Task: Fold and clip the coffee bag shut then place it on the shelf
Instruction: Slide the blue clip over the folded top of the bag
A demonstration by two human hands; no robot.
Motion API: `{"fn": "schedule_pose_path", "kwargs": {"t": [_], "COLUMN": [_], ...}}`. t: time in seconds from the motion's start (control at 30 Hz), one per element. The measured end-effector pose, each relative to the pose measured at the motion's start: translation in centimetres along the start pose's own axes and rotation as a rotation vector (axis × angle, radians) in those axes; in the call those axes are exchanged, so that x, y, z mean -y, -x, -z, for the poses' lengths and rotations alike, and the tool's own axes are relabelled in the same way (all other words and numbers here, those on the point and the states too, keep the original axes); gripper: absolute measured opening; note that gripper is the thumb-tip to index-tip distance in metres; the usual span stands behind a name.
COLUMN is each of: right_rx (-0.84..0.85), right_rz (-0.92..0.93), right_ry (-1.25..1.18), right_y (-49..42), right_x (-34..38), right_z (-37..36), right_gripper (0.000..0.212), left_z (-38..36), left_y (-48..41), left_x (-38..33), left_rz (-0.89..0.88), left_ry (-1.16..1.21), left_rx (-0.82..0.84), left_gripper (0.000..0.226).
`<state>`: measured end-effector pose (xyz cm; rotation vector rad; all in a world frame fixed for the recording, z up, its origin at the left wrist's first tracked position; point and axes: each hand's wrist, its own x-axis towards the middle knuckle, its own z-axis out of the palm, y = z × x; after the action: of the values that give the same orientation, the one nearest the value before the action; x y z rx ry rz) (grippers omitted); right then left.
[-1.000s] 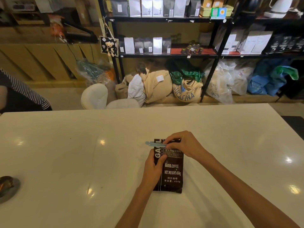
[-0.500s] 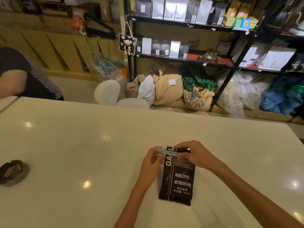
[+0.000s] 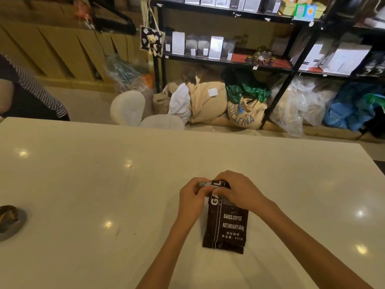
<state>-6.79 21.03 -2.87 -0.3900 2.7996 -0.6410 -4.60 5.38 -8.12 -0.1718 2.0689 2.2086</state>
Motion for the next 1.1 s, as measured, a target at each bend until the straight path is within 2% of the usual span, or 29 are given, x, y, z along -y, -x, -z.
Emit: {"fn": "schedule_pose_path", "kwargs": {"t": [0.07, 0.2, 0.4, 0.73, 1.1], "right_rx": [-0.038, -0.047, -0.051, 0.001, 0.058], "right_rz": [-0.015, -0.017, -0.042, -0.047, -0.011], "right_ry": [-0.038, -0.087, -0.084, -0.096, -0.157], "right_y": [0.1, 0.4, 0.4, 0.1, 0.0], "right_x": [-0.2, -0.4, 0.2, 0.0, -0.4], "right_z": [-0.1, 0.0, -0.1, 0.1, 0.4], "right_gripper": [0.029, 0.024, 0.026, 0.027, 0.021], "left_z": [0.8, 2.2, 1.1, -0.2, 1.1], "left_y": [-0.2, 0.0, 0.0, -0.1, -0.3], "left_x": [0.0, 0.2, 0.1, 0.3, 0.6], "left_rz": [0.043, 0.114, 0.092, 0.020, 0.084], "left_ry": [0.068, 0.197, 0.130, 0.047, 0.134], "left_rx": [0.054, 0.146, 0.010, -0.073, 0.101], "left_gripper": [0.009, 0.021, 0.023, 0.024, 0.022]}}
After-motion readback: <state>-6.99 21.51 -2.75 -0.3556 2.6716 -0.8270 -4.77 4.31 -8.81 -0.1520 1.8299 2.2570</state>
